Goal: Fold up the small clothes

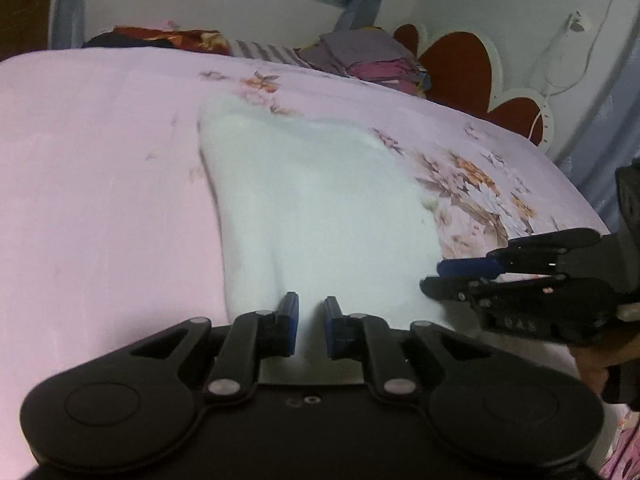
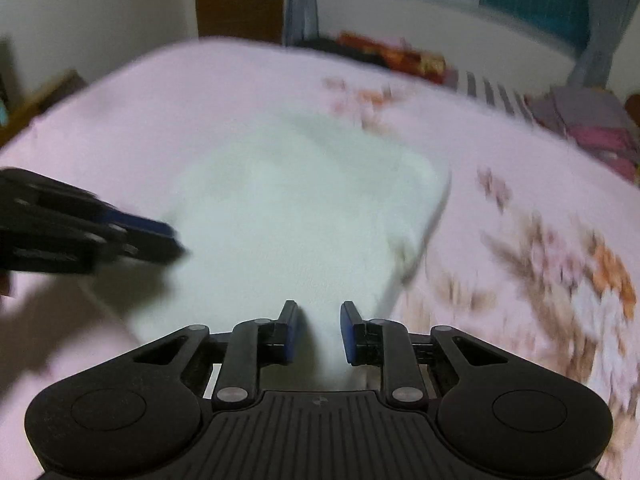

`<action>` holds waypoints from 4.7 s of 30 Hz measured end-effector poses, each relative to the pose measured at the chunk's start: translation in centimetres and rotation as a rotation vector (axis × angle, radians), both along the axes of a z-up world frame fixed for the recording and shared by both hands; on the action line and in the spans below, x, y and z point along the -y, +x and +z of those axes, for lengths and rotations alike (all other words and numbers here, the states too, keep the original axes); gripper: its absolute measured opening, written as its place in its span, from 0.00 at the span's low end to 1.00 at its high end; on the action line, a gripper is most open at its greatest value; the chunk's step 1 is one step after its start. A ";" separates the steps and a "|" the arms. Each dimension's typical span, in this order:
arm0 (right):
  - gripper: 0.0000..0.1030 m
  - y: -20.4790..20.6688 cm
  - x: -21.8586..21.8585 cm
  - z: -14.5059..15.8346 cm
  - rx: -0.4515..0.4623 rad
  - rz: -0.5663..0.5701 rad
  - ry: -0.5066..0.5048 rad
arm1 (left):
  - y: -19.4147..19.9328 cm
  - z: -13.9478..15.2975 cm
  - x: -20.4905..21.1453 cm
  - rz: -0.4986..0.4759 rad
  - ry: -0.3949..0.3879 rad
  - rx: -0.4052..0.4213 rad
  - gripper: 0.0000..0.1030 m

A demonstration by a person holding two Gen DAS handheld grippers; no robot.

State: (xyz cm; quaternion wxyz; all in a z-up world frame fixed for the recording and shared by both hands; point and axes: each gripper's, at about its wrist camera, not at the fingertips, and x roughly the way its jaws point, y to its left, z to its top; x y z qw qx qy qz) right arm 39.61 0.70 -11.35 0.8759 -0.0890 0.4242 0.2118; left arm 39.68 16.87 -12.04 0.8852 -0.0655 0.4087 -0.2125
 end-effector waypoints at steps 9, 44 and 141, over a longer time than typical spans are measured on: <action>0.22 -2.8 2.2 -1.4 0.005 -0.044 0.085 | -3.2 0.6 1.3 0.105 0.060 0.013 0.12; 1.00 -29.1 9.7 13.4 0.248 -0.302 0.232 | -28.7 13.3 8.5 0.278 0.156 0.340 1.00; 1.00 -32.4 10.1 16.2 0.328 -0.317 0.238 | -30.5 14.1 8.8 0.274 0.176 0.386 1.00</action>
